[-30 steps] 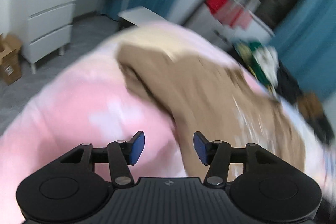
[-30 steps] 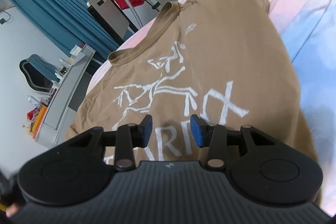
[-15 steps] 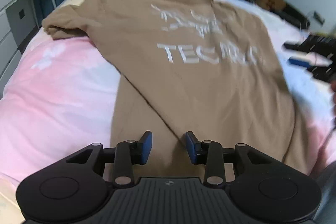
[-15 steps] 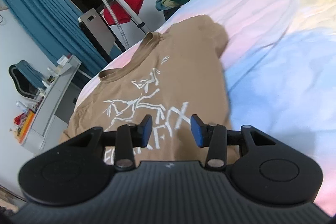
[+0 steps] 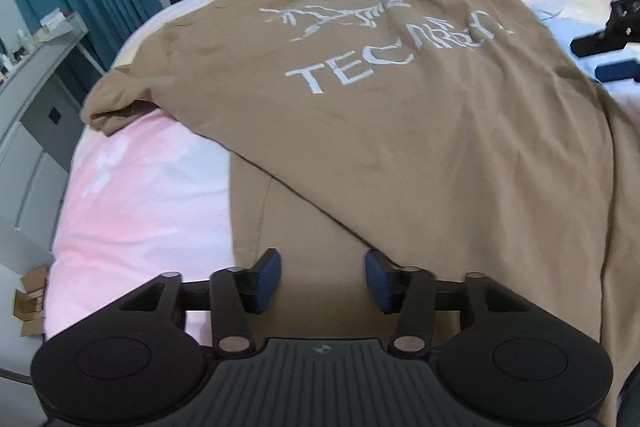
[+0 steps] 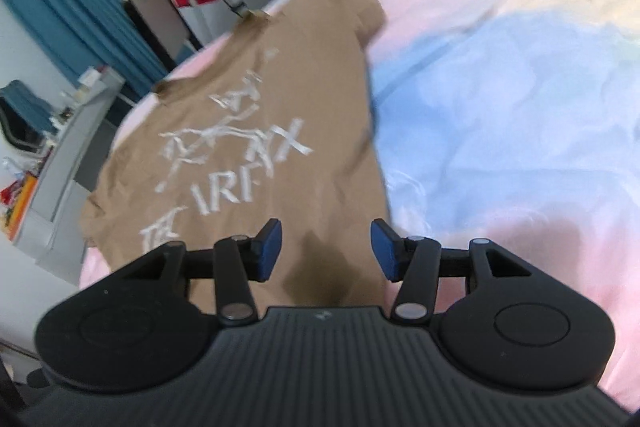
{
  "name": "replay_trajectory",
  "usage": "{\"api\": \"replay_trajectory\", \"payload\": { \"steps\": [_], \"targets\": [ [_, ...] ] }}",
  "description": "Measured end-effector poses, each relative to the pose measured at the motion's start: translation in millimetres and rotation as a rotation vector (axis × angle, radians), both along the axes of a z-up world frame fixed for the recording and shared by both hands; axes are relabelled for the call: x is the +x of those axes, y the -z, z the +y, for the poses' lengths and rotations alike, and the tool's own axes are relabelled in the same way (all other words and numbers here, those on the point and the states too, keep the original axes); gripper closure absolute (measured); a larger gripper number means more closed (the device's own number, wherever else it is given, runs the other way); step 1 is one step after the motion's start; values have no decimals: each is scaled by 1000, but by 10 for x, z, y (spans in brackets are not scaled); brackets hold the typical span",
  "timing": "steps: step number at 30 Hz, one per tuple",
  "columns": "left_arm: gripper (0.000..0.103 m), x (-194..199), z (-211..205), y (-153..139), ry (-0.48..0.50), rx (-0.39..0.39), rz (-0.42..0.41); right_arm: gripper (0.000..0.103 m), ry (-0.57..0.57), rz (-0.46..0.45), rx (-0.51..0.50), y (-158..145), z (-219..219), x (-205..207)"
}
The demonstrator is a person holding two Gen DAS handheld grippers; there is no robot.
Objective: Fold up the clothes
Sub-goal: 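Withdraw both open grippers above the flattened T-shirt, then move the right gripper to the T-shirt side edge and close on it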
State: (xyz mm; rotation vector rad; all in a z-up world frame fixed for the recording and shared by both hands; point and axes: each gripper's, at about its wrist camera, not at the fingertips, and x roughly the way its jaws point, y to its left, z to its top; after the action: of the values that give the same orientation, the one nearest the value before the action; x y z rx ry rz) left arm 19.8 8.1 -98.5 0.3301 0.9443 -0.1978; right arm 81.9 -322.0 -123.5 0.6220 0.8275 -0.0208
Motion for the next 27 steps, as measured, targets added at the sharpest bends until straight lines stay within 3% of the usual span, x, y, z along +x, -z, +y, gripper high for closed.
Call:
{"api": "replay_trajectory", "payload": {
  "steps": [1,2,4,9,11,14,17,20,23,25,27],
  "targets": [
    [96,7,14,-3,-1,-14,1,50,6,6,19,23,-20,-1],
    [102,14,27,-6,-2,-28,1,50,13,12,38,47,-40,-2],
    [102,23,91,-42,-21,-87,-9,50,32,10,54,51,-59,-18],
    [102,65,734,-316,-193,-484,-6,50,39,-11,62,19,-66,-38],
    [102,81,1032,-382,-275,-599,-2,50,43,-26,65,-1,-73,-44],
    [102,135,1248,-395,-389,-545,-24,50,52,-38,70,-17,-95,-36],
    [102,212,1157,-347,-428,-338,-55,50,54,-27,85,4,-108,-17],
    [102,269,933,-271,-378,-186,-49,50,62,-19,92,20,-124,-10],
    [101,272,793,-246,-342,-129,-54,50,83,-23,97,21,-152,-20],
    [97,232,750,-265,-338,-143,-73,50,123,-53,136,1,-223,-50],
    [78,187,742,-324,-336,-172,-103,50,161,-97,196,-36,-313,-50]
  ]
}}
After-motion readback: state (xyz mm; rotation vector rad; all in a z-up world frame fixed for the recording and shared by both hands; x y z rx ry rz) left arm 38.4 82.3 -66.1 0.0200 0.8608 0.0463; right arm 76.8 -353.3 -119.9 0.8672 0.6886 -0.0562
